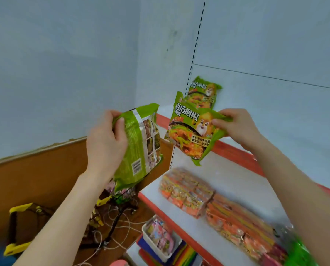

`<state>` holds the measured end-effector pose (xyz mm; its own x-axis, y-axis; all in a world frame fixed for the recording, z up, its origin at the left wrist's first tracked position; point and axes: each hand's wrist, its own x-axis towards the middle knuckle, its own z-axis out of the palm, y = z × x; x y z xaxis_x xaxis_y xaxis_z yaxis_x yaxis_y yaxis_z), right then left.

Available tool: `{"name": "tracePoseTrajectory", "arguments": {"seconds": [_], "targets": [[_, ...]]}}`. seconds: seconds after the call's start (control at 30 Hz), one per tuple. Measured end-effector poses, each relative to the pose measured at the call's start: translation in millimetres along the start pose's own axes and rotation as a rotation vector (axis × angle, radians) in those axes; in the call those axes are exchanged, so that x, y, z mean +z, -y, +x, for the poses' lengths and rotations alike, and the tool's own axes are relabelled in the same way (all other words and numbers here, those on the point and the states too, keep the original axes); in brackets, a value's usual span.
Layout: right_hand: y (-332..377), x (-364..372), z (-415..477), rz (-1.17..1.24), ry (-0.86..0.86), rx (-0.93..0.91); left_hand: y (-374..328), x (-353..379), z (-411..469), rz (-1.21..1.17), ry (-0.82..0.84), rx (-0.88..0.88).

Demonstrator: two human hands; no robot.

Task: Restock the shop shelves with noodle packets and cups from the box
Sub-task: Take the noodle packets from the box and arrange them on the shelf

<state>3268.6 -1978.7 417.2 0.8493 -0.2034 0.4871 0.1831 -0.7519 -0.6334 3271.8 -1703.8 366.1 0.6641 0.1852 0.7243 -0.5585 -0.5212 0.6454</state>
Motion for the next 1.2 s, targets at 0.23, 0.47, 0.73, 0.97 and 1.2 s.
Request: {"name": "tracePoseTrajectory", "arguments": {"seconds": [0.23, 0.47, 0.73, 0.97, 1.2], "targets": [[-14.3, -60.6, 89.2, 0.138, -0.126, 0.0, -32.1, 49.6, 46.1, -0.05, -0.101, 0.034], [-76.6, -95.2, 149.1, 0.023, -0.162, 0.023, -64.2, 109.5, 85.6, -0.123, -0.187, 0.036], [-152.7, -119.0, 189.0, -0.088, -0.19, 0.145, -80.1, 167.2, 115.5, -0.213, -0.135, 0.074], [-177.0, -104.4, 211.7, -0.069, -0.14, 0.232, -73.1, 186.6, 130.9, -0.192, -0.103, 0.084], [-182.6, -95.4, 223.5, -0.075, -0.128, 0.281, -61.2, 195.8, 136.5, -0.188, -0.087, 0.077]]}}
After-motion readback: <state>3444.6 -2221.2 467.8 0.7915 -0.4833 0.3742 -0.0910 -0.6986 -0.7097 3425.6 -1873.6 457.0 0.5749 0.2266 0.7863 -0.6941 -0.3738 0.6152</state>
